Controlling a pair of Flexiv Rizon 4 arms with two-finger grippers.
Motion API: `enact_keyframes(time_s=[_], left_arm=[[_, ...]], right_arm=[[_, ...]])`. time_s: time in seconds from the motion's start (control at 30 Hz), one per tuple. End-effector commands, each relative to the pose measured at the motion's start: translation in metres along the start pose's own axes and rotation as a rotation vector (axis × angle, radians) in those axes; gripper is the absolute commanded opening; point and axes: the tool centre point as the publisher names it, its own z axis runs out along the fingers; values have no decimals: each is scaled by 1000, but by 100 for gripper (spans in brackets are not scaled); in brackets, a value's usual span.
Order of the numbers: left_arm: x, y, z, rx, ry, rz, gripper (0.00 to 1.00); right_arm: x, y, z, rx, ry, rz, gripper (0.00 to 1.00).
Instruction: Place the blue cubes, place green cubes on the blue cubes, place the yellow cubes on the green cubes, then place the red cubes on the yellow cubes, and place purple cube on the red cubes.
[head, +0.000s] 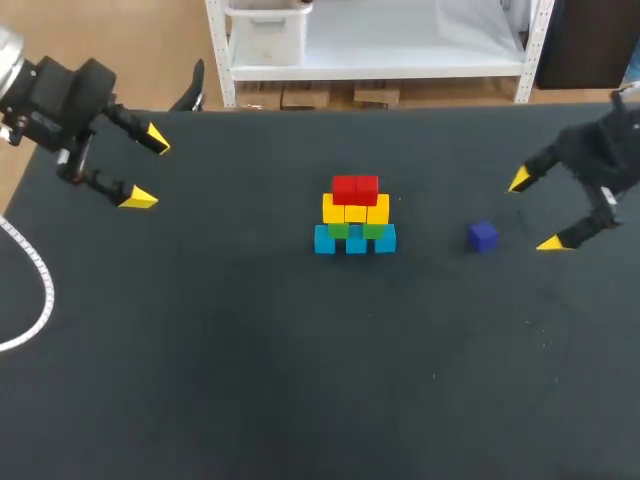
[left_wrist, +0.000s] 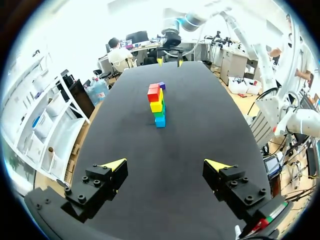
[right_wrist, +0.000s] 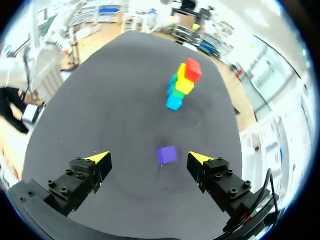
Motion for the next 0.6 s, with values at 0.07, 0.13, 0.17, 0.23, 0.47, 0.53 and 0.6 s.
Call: enact_keyframes(time_s=[0.07,0.13,0.17,0.23,0.47,0.53,0.6], left_arm=[[1,0,0,0,-2,3,100],[1,0,0,0,-2,3,100],[1,0,0,0,-2,3,100],[1,0,0,0,-2,3,100],[1,0,0,0,-2,3,100],[1,0,0,0,-2,3,100],[1,0,0,0,-2,3,100]], right_arm=[[5,-21,33,-112,31,-146,100],[7,-22,38,-124,42,-172,100],[8,-23,41,-129,45,-181,100],[12,-26,47,-131,61,-195,100],[22,-40,60,-105,71,-164,100],[26,-44,63,-102,70,-160,100],[30,-46,64,-102,66,-153,100]])
